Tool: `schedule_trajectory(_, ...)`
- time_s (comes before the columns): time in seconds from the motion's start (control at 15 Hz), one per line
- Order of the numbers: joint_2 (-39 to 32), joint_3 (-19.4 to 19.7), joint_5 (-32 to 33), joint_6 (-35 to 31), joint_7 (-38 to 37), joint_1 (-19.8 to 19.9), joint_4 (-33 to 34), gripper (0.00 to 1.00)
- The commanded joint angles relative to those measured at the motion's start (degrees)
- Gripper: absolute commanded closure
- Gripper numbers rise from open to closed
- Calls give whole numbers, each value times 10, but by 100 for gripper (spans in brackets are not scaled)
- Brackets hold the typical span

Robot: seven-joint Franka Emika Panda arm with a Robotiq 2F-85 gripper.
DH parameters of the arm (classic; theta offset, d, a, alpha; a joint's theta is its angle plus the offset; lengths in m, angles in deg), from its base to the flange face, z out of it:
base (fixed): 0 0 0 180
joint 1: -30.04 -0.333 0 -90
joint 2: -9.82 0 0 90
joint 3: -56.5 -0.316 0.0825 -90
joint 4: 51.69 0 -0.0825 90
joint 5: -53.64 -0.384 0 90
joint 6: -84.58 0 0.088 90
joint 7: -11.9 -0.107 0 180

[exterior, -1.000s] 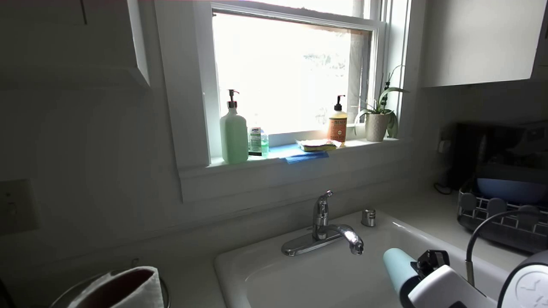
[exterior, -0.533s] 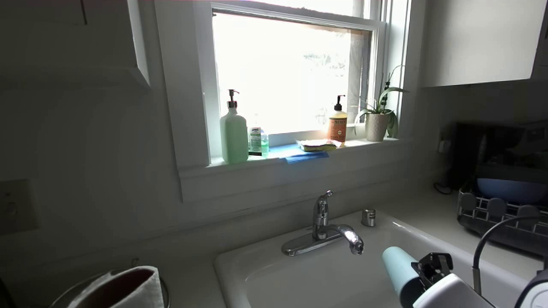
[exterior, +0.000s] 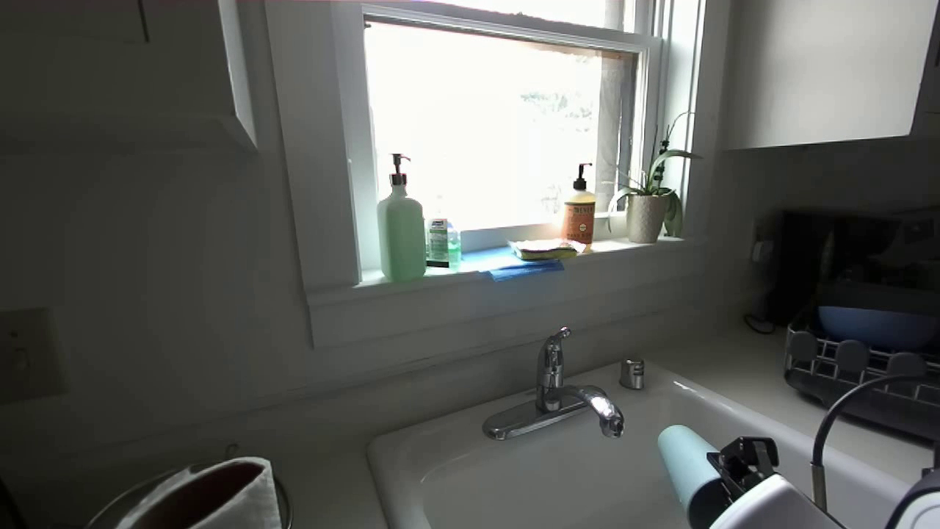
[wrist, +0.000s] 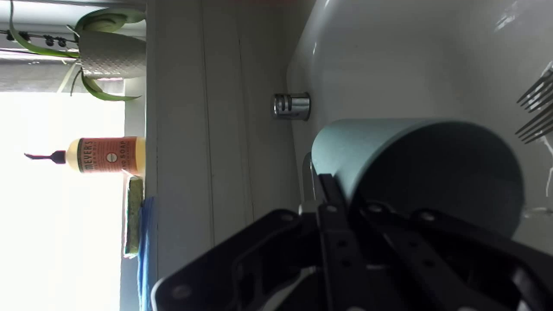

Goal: Pour water out of the cup beside the sink into the cup in the sink then pour all the water in the sink

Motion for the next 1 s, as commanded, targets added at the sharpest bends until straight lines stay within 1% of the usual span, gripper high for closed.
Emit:
schedule_trajectory(0.0,3,-2,11,-3,-5,3,-6,99)
schedule_trajectory(0.27,15,0,2,-45,17,18,-6,99)
schedule_trajectory(0.53,36,7,-11,-138,63,47,-9,99)
schedule_trajectory(0.73,65,22,-27,-216,119,75,-11,99)
schedule_trajectory(0.87,90,38,-56,-265,173,97,-12,99)
schedule_trajectory(0.93,107,47,-83,-293,214,109,-13,99)
